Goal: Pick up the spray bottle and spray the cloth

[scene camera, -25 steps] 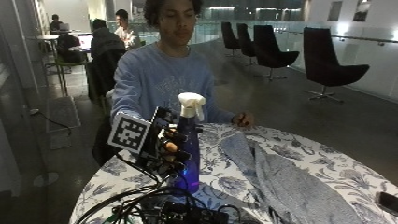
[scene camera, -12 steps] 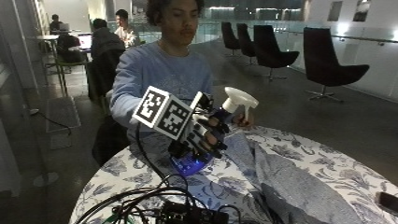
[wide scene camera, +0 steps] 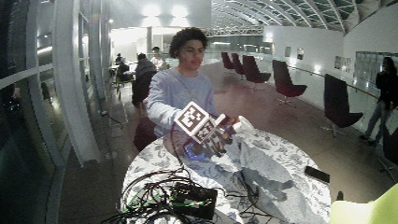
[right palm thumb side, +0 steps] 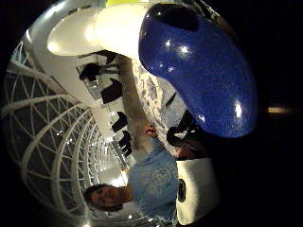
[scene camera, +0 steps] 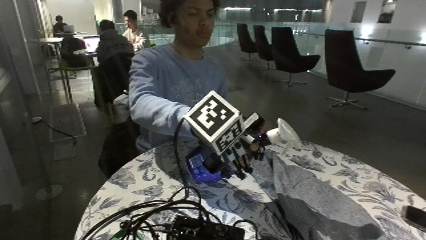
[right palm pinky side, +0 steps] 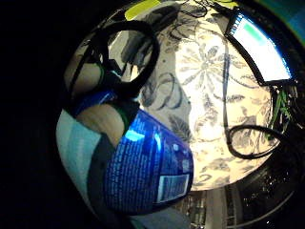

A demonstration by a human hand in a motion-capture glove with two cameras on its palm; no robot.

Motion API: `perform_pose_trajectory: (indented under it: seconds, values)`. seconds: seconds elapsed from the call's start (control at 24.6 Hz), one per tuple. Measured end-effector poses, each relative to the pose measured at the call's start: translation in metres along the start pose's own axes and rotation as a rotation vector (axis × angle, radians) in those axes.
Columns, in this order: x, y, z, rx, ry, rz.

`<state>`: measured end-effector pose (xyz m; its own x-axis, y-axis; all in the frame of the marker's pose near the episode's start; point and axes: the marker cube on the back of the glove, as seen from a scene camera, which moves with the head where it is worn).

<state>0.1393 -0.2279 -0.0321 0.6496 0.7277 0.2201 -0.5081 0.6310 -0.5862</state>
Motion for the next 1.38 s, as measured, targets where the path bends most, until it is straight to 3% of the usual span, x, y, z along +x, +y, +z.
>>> perform_pose_trajectory:
  seconds: [0.33, 0.61, 0.81, 1.14, 1.3, 1.38]
  values:
    - [-0.005, -0.006, 0.014, -0.121, 0.061, 0.064]
    - [-0.003, 0.0, 0.017, -0.08, -0.008, 0.033]
    - [0.01, 0.026, 0.011, 0.103, -0.163, -0.102]
    - [0.045, 0.083, 0.002, 0.536, -0.339, -0.336]
    - [0.065, 0.102, 0.007, 0.745, -0.364, -0.351]
    - [0.076, 0.109, 0.014, 0.773, -0.375, -0.361]
